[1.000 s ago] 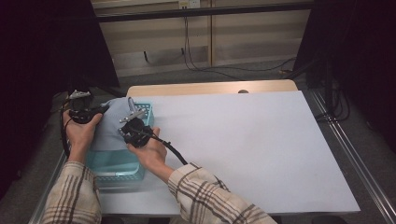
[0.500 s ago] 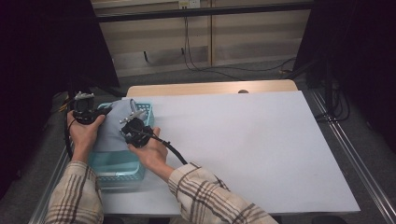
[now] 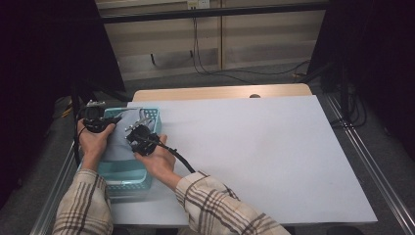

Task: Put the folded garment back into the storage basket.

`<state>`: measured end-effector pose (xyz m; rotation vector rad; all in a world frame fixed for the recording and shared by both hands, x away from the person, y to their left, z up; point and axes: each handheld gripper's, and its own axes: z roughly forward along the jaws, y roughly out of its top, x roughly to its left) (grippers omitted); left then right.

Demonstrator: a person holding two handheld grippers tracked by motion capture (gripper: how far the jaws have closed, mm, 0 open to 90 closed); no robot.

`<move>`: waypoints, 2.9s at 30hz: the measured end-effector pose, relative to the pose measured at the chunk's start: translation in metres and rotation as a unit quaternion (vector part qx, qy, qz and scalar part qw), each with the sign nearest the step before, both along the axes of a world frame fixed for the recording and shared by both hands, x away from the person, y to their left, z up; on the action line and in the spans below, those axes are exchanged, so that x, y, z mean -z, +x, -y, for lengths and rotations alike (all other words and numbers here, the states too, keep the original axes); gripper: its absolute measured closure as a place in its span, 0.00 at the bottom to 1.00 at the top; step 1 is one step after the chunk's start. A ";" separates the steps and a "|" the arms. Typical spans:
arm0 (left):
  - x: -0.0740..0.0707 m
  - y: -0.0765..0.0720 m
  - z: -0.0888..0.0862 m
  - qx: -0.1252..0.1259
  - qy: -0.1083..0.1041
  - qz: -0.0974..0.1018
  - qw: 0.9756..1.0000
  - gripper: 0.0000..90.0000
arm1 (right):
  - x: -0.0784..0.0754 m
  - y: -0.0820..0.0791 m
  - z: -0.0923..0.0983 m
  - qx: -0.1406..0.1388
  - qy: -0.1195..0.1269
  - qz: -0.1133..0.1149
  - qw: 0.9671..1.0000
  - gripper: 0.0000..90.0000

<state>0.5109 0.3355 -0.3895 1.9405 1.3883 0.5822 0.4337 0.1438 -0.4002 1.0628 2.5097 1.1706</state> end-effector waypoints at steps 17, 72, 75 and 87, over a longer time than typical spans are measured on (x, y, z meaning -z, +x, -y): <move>0.017 0.007 0.001 0.000 0.001 -0.031 1.000 0.86 | -0.001 0.008 -0.004 -0.015 -0.031 -0.013 0.999 0.87; -0.015 -0.028 -0.004 0.029 -0.053 0.128 0.990 0.03 | -0.026 0.015 0.033 0.013 0.032 0.068 0.997 0.10; -0.019 -0.036 -0.004 0.024 -0.037 0.134 0.990 0.04 | -0.024 0.014 0.041 0.024 0.037 0.081 0.996 0.09; -0.020 -0.062 -0.004 0.024 -0.057 0.160 0.985 0.09 | -0.023 0.011 0.069 0.061 0.064 0.123 0.989 0.07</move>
